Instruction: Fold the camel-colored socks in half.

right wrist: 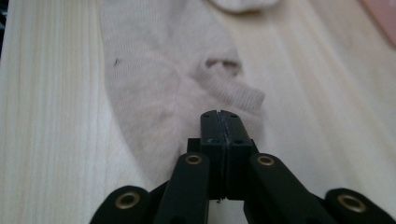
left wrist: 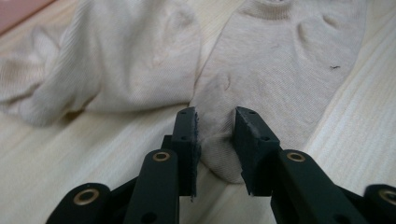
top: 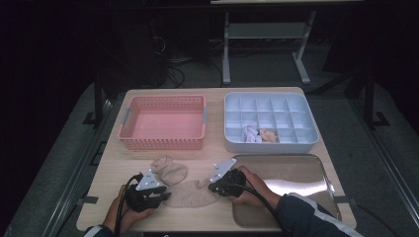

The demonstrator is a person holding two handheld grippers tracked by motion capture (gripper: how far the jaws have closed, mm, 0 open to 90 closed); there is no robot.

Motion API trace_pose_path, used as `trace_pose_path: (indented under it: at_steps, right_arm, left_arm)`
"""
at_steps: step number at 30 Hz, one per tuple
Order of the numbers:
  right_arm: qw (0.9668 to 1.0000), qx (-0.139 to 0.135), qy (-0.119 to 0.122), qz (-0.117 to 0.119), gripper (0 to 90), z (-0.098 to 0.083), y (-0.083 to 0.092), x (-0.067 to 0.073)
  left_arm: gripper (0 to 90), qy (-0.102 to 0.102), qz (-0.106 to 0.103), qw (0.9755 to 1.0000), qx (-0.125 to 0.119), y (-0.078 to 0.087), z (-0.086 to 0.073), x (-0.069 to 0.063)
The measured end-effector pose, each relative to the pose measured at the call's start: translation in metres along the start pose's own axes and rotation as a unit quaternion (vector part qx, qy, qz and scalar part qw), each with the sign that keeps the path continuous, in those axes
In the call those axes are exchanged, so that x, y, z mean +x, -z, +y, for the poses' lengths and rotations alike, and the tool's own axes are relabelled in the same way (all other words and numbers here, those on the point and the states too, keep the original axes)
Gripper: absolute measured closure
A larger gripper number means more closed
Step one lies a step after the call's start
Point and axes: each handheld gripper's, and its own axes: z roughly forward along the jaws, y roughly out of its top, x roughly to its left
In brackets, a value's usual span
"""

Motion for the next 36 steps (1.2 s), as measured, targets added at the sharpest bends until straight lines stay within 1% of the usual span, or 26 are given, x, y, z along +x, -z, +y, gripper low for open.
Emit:
trace_pose_path:
  at_steps: [2,3,7,8,10,11,12,13,14,15,16,18,19,20,21,23,25,26,27,28,29,31,33,34,35,36]
  right_arm:
    - [1.0000,0.002,0.000,0.000,87.8,-0.001,0.001,0.000]
    - [1.0000,0.006,-0.007,0.000,87.5,-0.003,0.004,0.001]
    - [0.9999,0.005,-0.009,0.006,87.4,-0.005,0.005,0.000]
    - [0.9998,0.012,-0.016,0.005,86.9,-0.004,0.006,0.003]
    - [0.9998,0.016,-0.013,0.003,86.3,-0.003,0.007,0.006]
    - [0.9998,0.016,-0.013,0.003,86.3,-0.003,0.007,0.006]
    - [0.9998,0.017,-0.009,0.004,85.0,-0.002,0.010,0.006]
    - [0.9998,0.017,-0.009,0.004,85.0,-0.002,0.010,0.006]
    - [0.9999,0.010,-0.009,0.000,84.8,-0.001,0.013,0.006]
    - [0.9999,-0.001,-0.012,-0.001,84.8,0.000,0.016,0.005]
    - [0.9999,-0.007,-0.011,-0.004,84.9,0.001,0.018,0.005]
    - [0.9999,-0.012,-0.006,-0.006,83.6,0.003,0.018,0.005]
    - [0.9999,-0.013,-0.008,-0.004,82.8,0.003,0.016,0.006]
    - [0.9999,-0.011,0.000,-0.003,81.2,0.003,0.012,0.007]
    - [0.9999,-0.011,0.000,-0.003,81.2,0.003,0.012,0.007]
    - [1.0000,-0.008,-0.001,0.002,80.6,0.003,0.008,0.007]
    - [0.9999,-0.006,0.001,0.009,80.1,0.002,0.004,0.007]
    - [1.0000,-0.002,0.001,0.009,80.0,0.002,0.003,0.008]
    - [0.9999,-0.001,0.004,0.009,79.9,0.002,0.002,0.007]
    - [0.9999,-0.001,0.001,0.013,79.8,0.001,0.001,0.007]
    - [0.9998,-0.003,-0.005,0.018,79.7,0.000,0.001,0.005]
    - [0.9998,-0.004,-0.004,0.019,79.5,-0.001,0.001,0.004]
    - [0.9998,-0.001,-0.005,0.019,79.0,-0.001,0.002,0.004]
    - [0.9997,0.000,-0.009,0.022,78.7,-0.002,0.002,0.004]
    - [0.9997,0.000,-0.009,0.023,78.6,-0.002,0.002,0.003]
    - [0.9996,0.001,-0.013,0.024,78.6,-0.003,0.003,0.003]
  left_arm:
    - [70.2,0.003,-0.004,1.0000,0.002,0.001,-0.002,0.002]
    - [70.6,0.011,-0.006,0.9999,-0.001,0.001,-0.003,0.002]
    - [70.5,0.008,-0.009,0.9999,0.002,0.002,-0.002,0.001]
    - [68.5,0.008,-0.007,0.9999,-0.001,0.002,-0.002,0.000]
    - [68.4,0.012,-0.005,0.9996,-0.025,0.008,0.000,0.001]
    - [68.4,0.014,0.003,0.9992,-0.036,0.011,0.001,0.002]
    - [65.7,0.014,0.015,0.9988,-0.045,0.014,0.002,0.004]
    - [65.7,0.021,0.021,0.9981,-0.054,0.016,0.004,0.006]
    - [63.4,0.028,0.031,0.9972,-0.063,0.017,0.005,0.008]
    - [59.6,0.031,0.047,0.9961,-0.068,0.018,0.006,0.010]
    - [56.9,0.036,0.054,0.9952,-0.073,0.020,0.008,0.014]
    - [51.0,0.055,0.059,0.9925,-0.092,0.020,0.012,0.020]
    - [47.6,0.056,0.064,0.9921,-0.092,0.020,0.014,0.023]
    - [43.7,0.062,0.061,0.9912,-0.100,0.018,0.017,0.025]
    - [43.7,0.066,0.059,0.9904,-0.106,0.016,0.020,0.025]
    - [41.8,0.064,0.054,0.9912,-0.102,0.009,0.025,0.026]
    - [40.0,0.062,0.041,0.9930,-0.092,0.000,0.030,0.027]
    - [39.7,0.057,0.042,0.9943,-0.080,-0.008,0.033,0.027]
    - [39.1,0.055,0.043,0.9950,-0.073,-0.011,0.034,0.027]
    - [37.4,0.057,0.038,0.9955,-0.066,-0.018,0.037,0.029]
    - [38.1,0.058,0.036,0.9957,-0.063,-0.022,0.038,0.029]
    - [40.1,0.053,0.043,0.9966,-0.046,-0.030,0.040,0.032]
    - [53.2,0.052,0.032,0.9975,-0.037,-0.037,0.041,0.035]
    - [57.3,0.053,0.029,0.9976,-0.032,-0.041,0.042,0.036]
    - [61.4,0.052,0.024,0.9978,-0.032,-0.044,0.042,0.038]
    - [66.6,0.050,0.020,0.9978,-0.038,-0.047,0.044,0.038]
